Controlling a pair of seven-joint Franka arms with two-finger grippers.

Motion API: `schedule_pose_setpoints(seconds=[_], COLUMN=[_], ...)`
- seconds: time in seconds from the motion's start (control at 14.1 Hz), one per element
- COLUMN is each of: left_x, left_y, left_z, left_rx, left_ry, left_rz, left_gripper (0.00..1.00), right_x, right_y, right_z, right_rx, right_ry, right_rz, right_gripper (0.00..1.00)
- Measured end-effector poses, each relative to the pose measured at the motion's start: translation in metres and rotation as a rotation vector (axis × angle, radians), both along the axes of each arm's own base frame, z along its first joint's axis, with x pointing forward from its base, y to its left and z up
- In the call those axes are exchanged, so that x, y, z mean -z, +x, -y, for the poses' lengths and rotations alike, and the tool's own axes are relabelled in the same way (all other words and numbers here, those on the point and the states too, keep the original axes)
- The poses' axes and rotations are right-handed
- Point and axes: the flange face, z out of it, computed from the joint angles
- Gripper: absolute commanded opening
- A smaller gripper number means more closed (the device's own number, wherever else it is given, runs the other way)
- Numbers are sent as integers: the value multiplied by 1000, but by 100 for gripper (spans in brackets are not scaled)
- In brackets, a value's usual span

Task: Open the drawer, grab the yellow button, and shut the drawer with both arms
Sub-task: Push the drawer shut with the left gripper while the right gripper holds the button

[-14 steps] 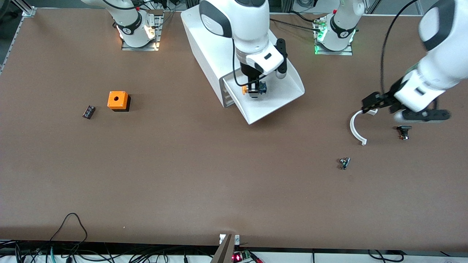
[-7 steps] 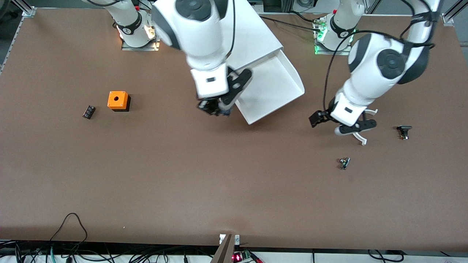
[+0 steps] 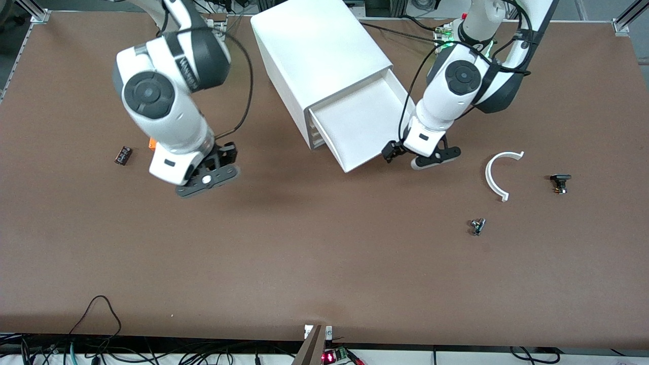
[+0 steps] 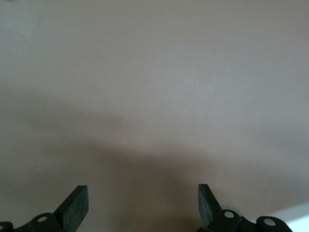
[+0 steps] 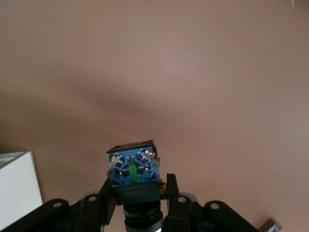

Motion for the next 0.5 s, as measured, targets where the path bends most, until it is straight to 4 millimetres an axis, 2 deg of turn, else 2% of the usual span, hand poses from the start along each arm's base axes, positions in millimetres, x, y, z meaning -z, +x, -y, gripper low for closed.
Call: schedule_pose_setpoints(seconds=[0.14, 0.36, 0.5], left_x=[2, 1, 0], left_y=[-18, -65, -96], left_z=[22, 68, 94], left_rx=[51, 168, 240], left_ry=[-2, 0, 7], left_rz=[-8, -17, -24], left_gripper=[100, 100, 100], right_x=[36, 87, 123], right_y=[1, 0, -8], right_z=[36, 94, 112], right_rx=[111, 196, 214], right_ry=[-32, -42, -35], right_rz=[-56, -94, -87], right_gripper=[26, 26, 26])
